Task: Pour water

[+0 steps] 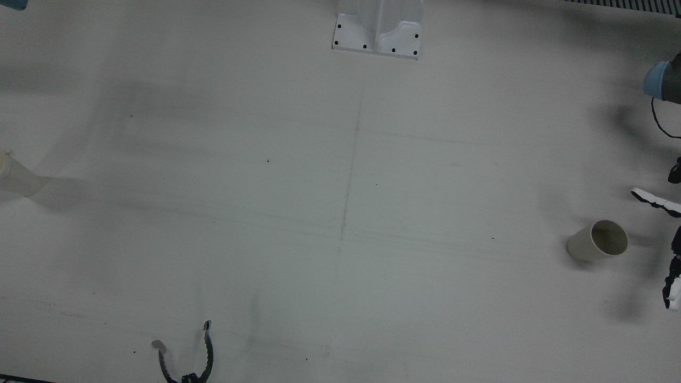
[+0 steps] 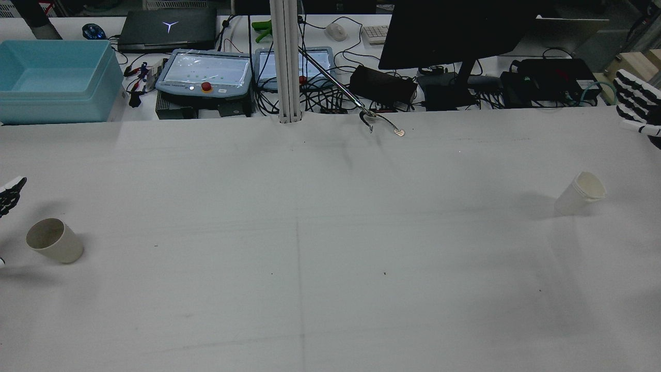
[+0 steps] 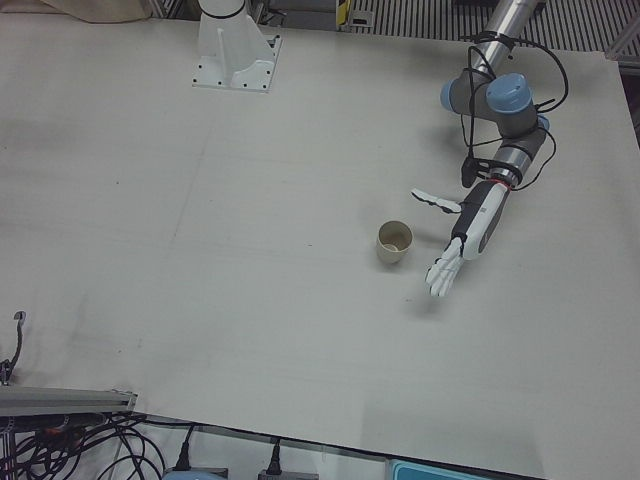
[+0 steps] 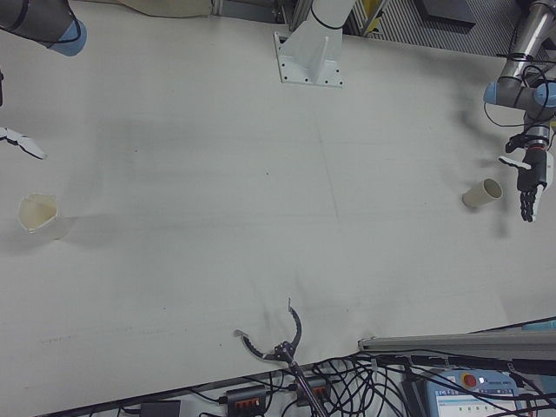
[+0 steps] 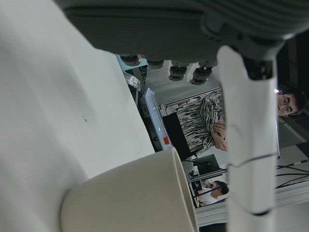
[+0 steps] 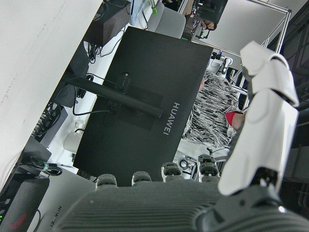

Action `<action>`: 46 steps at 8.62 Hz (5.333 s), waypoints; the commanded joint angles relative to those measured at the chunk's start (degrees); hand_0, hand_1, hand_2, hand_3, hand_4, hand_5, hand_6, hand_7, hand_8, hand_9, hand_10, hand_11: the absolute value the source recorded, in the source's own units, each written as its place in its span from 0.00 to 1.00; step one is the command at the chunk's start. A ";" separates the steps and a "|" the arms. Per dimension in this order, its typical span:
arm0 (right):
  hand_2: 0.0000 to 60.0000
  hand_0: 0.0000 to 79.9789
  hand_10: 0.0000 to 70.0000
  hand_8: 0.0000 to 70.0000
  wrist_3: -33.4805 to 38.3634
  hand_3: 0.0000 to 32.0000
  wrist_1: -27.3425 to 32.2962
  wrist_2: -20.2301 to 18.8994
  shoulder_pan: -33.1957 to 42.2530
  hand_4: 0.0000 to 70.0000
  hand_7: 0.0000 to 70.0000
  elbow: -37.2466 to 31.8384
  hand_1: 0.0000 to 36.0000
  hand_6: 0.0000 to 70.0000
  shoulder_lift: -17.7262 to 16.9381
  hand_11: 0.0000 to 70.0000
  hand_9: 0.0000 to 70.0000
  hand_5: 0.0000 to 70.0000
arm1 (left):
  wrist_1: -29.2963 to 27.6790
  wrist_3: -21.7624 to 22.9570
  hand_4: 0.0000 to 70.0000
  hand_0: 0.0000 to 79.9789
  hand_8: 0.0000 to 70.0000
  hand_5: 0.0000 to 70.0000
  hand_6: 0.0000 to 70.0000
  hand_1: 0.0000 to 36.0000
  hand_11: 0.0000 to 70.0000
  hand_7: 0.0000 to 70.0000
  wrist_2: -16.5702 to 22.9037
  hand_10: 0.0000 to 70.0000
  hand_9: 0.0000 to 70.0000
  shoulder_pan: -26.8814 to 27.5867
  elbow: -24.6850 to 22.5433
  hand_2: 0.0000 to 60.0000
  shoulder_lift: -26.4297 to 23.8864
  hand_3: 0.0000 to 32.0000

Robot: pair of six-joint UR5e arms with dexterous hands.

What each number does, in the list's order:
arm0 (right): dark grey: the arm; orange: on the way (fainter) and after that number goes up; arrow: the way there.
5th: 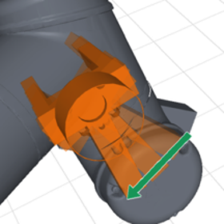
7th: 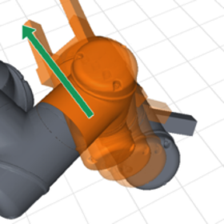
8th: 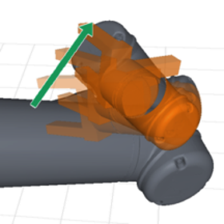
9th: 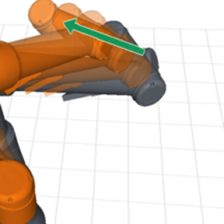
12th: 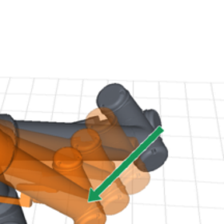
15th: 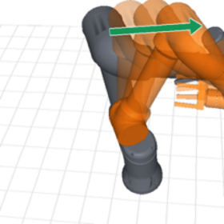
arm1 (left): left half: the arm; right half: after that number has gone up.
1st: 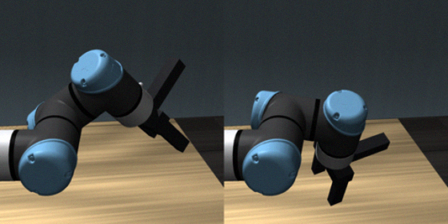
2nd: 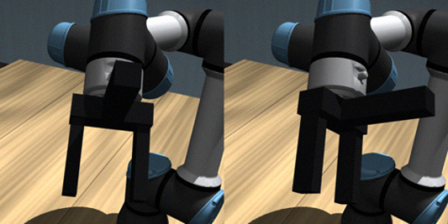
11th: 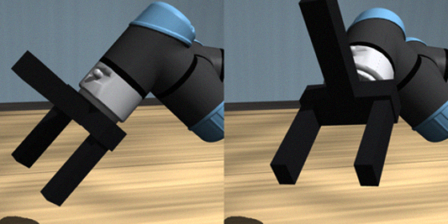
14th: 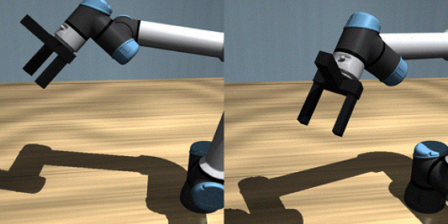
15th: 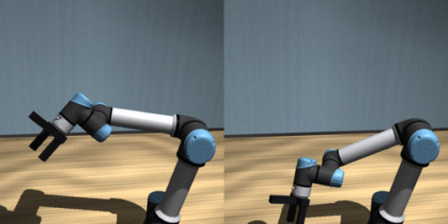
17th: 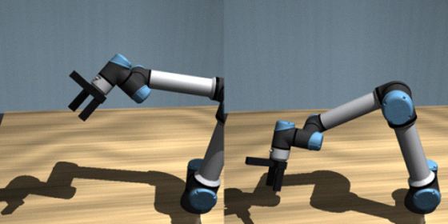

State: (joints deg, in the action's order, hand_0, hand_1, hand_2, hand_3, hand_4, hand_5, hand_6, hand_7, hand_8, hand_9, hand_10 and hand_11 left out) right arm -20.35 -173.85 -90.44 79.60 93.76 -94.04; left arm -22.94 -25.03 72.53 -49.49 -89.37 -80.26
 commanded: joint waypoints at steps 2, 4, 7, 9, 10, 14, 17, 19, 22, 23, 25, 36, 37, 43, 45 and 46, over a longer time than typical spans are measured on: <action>0.38 0.60 0.00 0.01 -0.04 0.00 0.00 0.00 -0.23 0.00 0.00 0.10 0.58 0.12 0.00 0.00 0.00 0.07 | 0.88 -0.37 0.17 1.00 0.00 0.00 0.08 0.82 0.06 0.03 -0.20 0.01 0.00 2.03 1.73 0.00 -1.21 0.00; 0.38 0.60 0.00 0.01 -0.04 0.00 0.00 -0.09 -0.24 0.00 0.00 0.28 0.58 0.12 0.00 0.00 0.00 0.07 | 1.06 -0.37 0.16 1.00 0.00 0.00 0.08 0.79 0.05 0.03 -0.11 0.00 0.00 2.12 1.65 0.00 -1.21 0.00; 0.38 0.61 0.00 0.01 0.04 0.00 0.00 -0.18 -0.32 0.00 0.00 0.37 0.59 0.11 0.00 0.00 0.00 0.07 | 1.58 -0.37 0.19 0.93 0.00 0.00 0.08 0.70 0.04 0.03 -0.28 0.00 0.00 4.65 1.74 0.00 -2.09 0.00; 0.37 0.61 0.00 0.00 0.13 0.00 0.00 -0.18 -0.32 0.00 0.00 0.37 0.59 0.10 -0.09 0.00 0.00 0.07 | 2.46 -0.29 0.21 0.90 0.00 0.00 0.09 0.67 0.05 0.04 -1.25 0.00 0.00 5.54 1.74 0.00 -3.32 0.00; 0.36 0.61 0.00 0.00 0.13 0.00 0.00 -0.18 -0.32 0.00 0.00 0.37 0.59 0.09 -0.17 0.00 0.00 0.07 | 2.20 0.24 0.21 0.89 0.00 0.00 0.09 0.68 0.05 0.04 -1.34 0.00 0.00 5.55 3.13 0.00 -4.37 0.00; 0.35 0.60 0.00 0.00 0.13 0.00 0.00 -0.18 -0.32 0.00 0.00 0.02 0.58 0.09 -0.35 0.00 0.00 0.07 | 2.73 0.94 0.27 0.86 0.01 0.00 0.11 0.64 0.06 0.07 -1.43 0.01 0.00 5.63 3.76 0.00 -5.96 0.00; 0.35 0.60 0.00 0.00 0.31 0.00 0.00 -0.09 -0.32 0.00 0.00 -0.07 0.57 0.08 -0.35 0.00 0.00 0.06 | 3.95 1.82 0.25 1.00 0.01 1.00 0.12 0.80 0.09 0.09 -1.95 0.03 0.00 5.72 3.24 0.00 -6.13 0.00; 0.35 0.60 0.00 0.00 0.39 0.00 0.00 -0.09 -0.24 0.00 0.00 -0.16 0.58 0.07 -0.44 0.00 0.00 0.06 | 6.32 4.19 0.37 1.00 0.01 1.00 0.14 0.99 0.11 0.13 -3.10 0.04 0.01 5.72 2.80 0.00 -6.40 0.00; 0.34 0.60 0.00 0.00 1.53 0.00 0.70 -0.09 1.51 0.00 0.00 0.45 0.58 0.06 -0.79 0.00 0.00 0.06 | 10.88 7.69 0.45 1.00 0.03 1.00 0.16 1.00 0.15 0.16 -3.10 0.06 0.01 5.72 0.34 0.38 -6.40 0.00; 0.33 0.60 0.00 0.00 3.45 0.00 4.44 -0.09 2.31 0.00 0.00 -0.42 0.58 0.05 -2.97 0.00 0.00 0.06 | 13.25 9.19 0.46 1.00 0.03 1.00 0.16 1.00 0.15 0.16 -3.10 0.06 0.01 5.72 -1.23 1.00 -6.40 0.00; 0.40 0.63 0.00 0.00 6.53 0.00 17.07 -0.09 2.05 0.00 0.00 -12.74 0.69 0.10 -4.48 0.00 0.00 0.08 | 16.51 9.73 0.47 1.00 0.03 1.00 0.17 1.00 0.15 0.17 -3.10 0.06 0.01 5.72 -4.66 1.00 -6.40 0.00; 0.36 0.67 0.00 0.01 -0.48 0.00 34.63 -0.09 -7.61 0.00 0.00 -37.87 0.75 0.12 1.58 0.00 0.00 0.10 | 23.65 10.88 0.42 1.00 0.02 1.00 0.15 1.00 0.15 0.14 -2.92 0.06 0.01 6.69 -10.04 1.00 -8.07 0.00; 0.40 0.69 0.00 0.00 -1.96 0.00 34.54 -0.09 -8.40 0.00 0.00 -36.73 0.82 0.08 1.58 0.00 0.00 0.10 | 23.47 10.88 0.41 1.00 0.02 1.00 0.15 1.00 0.15 0.14 -2.92 0.06 0.01 6.69 -10.04 1.00 -7.98 0.00; 0.48 0.69 0.00 0.02 -3.91 0.00 32.79 1.04 -11.13 0.00 0.07 -36.28 0.82 0.15 4.29 0.00 0.00 0.10 | 22.86 10.88 0.40 1.00 0.03 1.00 0.15 1.00 0.15 0.14 -3.01 0.06 0.01 6.60 -10.04 1.00 -7.89 0.00; 0.50 0.69 0.00 0.02 -3.91 0.00 31.46 4.99 -14.98 0.00 0.14 -36.02 0.82 0.18 5.18 0.00 0.01 0.11 | 22.51 11.14 0.40 1.00 0.03 1.00 0.15 1.00 0.15 0.14 -3.01 0.06 0.01 6.51 -10.13 1.00 -7.54 0.00; 0.50 0.69 0.00 0.02 -3.91 0.00 31.38 6.40 -16.48 0.00 0.13 -36.02 0.83 0.18 5.71 0.00 0.01 0.11 | 22.59 11.57 0.40 1.00 0.03 1.00 0.15 1.00 0.15 0.14 -3.01 0.06 0.01 6.51 -10.04 1.00 -7.45 0.00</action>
State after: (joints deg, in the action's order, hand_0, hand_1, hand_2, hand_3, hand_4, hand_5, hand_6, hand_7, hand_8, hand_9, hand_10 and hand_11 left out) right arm -24.18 -141.88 -87.31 66.52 57.68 -89.44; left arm -0.28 -14.06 69.53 -42.95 -99.42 -87.91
